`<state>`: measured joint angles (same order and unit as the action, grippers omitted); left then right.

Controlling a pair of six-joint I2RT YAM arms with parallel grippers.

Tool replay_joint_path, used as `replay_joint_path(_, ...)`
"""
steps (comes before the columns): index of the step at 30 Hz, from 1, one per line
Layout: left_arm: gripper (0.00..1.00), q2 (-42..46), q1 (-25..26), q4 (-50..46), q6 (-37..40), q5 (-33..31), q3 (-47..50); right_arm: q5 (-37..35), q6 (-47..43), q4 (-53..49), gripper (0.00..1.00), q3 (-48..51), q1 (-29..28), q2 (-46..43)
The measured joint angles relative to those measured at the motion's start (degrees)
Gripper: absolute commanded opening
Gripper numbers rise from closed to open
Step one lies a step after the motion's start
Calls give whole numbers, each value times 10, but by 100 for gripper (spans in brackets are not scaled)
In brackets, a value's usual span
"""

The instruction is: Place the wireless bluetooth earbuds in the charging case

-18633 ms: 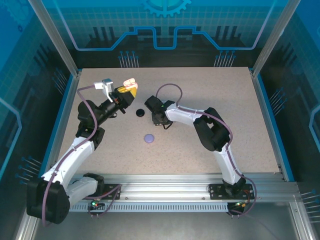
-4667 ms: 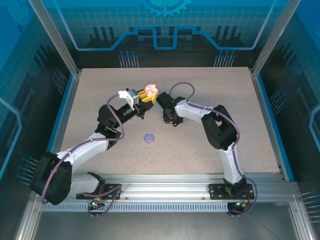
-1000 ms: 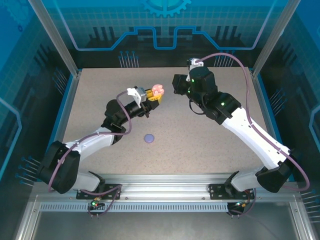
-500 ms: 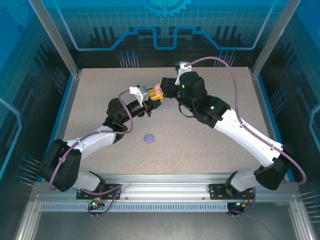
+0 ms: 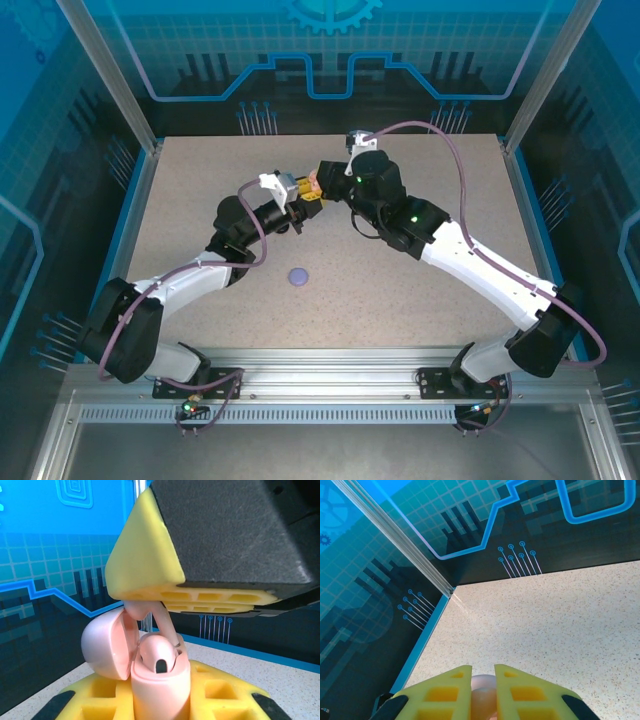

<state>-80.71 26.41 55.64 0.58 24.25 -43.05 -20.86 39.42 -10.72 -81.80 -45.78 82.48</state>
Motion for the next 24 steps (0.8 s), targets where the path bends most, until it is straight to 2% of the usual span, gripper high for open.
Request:
replay_joint_path(7,0,-1,0,-14,0,0,0,-15,0,31,15,32,-5,-7)
replay_joint_path(19,0,-2,1,-13,-2,6,-1,-97,9,76,12,90,-39,-31)
replay_joint_path(21,0,-2,1,-13,-2,7,-1,-108,14,77,18,90,-44,-31)
replay_joint_path(24,0,-2,3,-14,-2,8,-3,-115,18,73,35,90,-45,-31)
